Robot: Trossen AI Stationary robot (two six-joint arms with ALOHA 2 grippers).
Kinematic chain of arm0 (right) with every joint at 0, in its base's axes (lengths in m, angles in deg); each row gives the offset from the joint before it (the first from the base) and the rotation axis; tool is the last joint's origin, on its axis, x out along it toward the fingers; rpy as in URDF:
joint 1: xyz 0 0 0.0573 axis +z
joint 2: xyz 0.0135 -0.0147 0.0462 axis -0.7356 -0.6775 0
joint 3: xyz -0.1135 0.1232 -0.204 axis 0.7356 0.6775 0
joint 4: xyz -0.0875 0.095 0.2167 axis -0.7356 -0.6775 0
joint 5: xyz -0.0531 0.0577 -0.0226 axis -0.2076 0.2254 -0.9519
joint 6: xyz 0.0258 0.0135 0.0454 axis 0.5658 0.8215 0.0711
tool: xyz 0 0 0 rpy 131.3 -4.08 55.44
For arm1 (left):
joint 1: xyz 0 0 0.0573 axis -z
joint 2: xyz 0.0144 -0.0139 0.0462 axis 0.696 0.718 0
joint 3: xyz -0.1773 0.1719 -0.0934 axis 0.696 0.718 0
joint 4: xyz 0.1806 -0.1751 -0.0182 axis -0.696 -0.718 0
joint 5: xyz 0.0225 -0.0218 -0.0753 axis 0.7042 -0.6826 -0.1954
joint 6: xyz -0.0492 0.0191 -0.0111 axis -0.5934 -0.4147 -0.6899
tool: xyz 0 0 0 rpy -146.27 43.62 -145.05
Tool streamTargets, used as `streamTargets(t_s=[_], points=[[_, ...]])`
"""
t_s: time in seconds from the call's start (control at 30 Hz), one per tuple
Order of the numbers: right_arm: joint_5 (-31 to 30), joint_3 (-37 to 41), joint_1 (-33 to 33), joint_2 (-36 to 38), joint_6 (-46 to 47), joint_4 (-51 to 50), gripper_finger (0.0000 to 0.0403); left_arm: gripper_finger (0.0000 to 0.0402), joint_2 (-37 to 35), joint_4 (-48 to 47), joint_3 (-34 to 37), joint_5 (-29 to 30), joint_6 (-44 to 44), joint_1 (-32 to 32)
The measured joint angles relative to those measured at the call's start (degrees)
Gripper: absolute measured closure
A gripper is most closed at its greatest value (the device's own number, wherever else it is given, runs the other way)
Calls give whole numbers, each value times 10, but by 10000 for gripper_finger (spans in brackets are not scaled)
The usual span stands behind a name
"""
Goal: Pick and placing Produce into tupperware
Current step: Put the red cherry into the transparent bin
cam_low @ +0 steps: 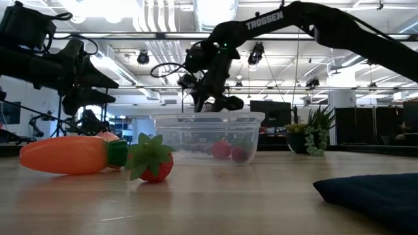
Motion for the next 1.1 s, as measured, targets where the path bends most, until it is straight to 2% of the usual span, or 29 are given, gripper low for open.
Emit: streamTargets(t_s=[0.1, 0.17, 0.33, 0.47, 0.63, 0.73, 0.93, 1.03, 1.1], points=[[-87, 0, 12, 5, -9, -6, 253, 175, 0, 0, 0, 0, 0, 0], [-115, 0, 29, 7, -19, -2, 253, 175, 0, 0, 0, 0, 0, 0], [-64, 1, 61, 7, -20, 12, 252, 175, 0, 0, 0, 0, 0, 0], [-62, 1, 54, 2, -26, 7, 252, 175, 0, 0, 0, 0, 0, 0], [-60, 2, 39, -7, -39, -57, 247, 175, 0, 0, 0, 0, 0, 0], [-58, 2, 38, -15, -45, -82, 226, 175, 0, 0, 0, 0, 0, 0], [-64, 2, 39, -25, -15, -48, 164, 175, 0, 0, 0, 0, 0, 0], [-88, 2, 36, -35, 1, -44, 148, 175, 0, 0, 0, 0, 0, 0], [-78, 3, 31, -42, 26, -46, 146, 175, 0, 0, 0, 0, 0, 0]])
